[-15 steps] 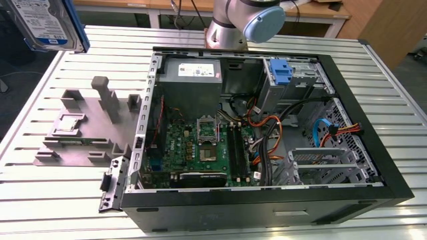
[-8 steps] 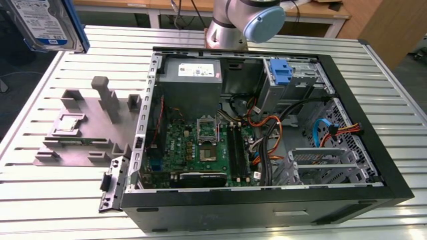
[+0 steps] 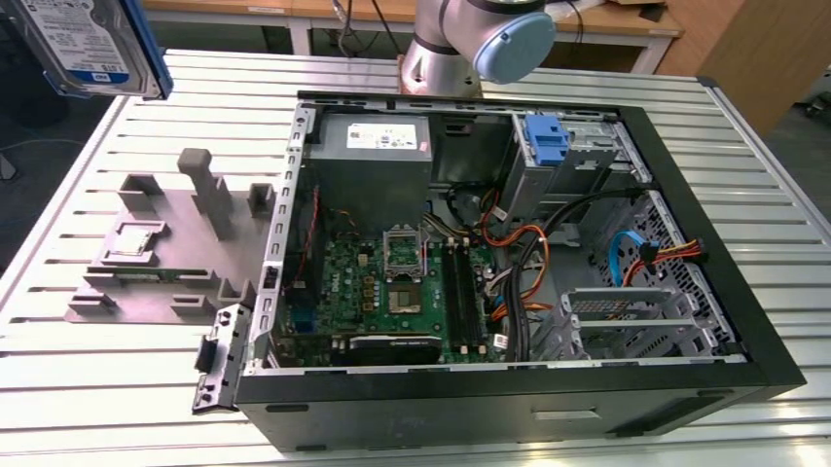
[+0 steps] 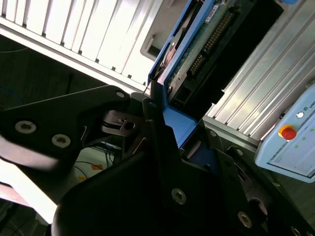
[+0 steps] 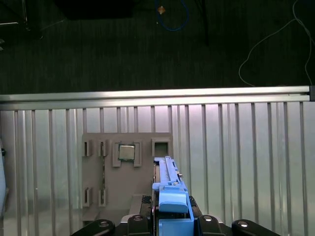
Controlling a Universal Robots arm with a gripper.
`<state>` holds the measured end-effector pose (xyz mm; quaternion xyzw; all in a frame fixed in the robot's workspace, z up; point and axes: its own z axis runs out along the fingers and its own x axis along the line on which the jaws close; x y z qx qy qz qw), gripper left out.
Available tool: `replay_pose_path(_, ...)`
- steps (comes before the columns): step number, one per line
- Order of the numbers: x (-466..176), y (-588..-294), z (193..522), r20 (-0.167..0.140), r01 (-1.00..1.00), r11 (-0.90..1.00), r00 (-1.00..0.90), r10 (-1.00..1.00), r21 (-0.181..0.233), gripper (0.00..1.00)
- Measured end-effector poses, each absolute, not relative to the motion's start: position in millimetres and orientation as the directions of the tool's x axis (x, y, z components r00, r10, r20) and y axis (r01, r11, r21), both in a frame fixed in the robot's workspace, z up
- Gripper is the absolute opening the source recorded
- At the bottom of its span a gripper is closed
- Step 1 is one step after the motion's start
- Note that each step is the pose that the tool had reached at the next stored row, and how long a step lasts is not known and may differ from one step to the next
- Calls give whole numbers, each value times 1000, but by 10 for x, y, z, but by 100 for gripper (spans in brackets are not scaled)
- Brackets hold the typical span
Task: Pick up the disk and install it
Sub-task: 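Pick up the disk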
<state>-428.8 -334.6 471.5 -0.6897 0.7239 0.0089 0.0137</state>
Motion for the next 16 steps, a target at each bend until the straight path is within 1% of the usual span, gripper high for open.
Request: replay_pose_path(16, -4288, -3346, 4872, -32, -999, 48, -48, -998, -6, 37)
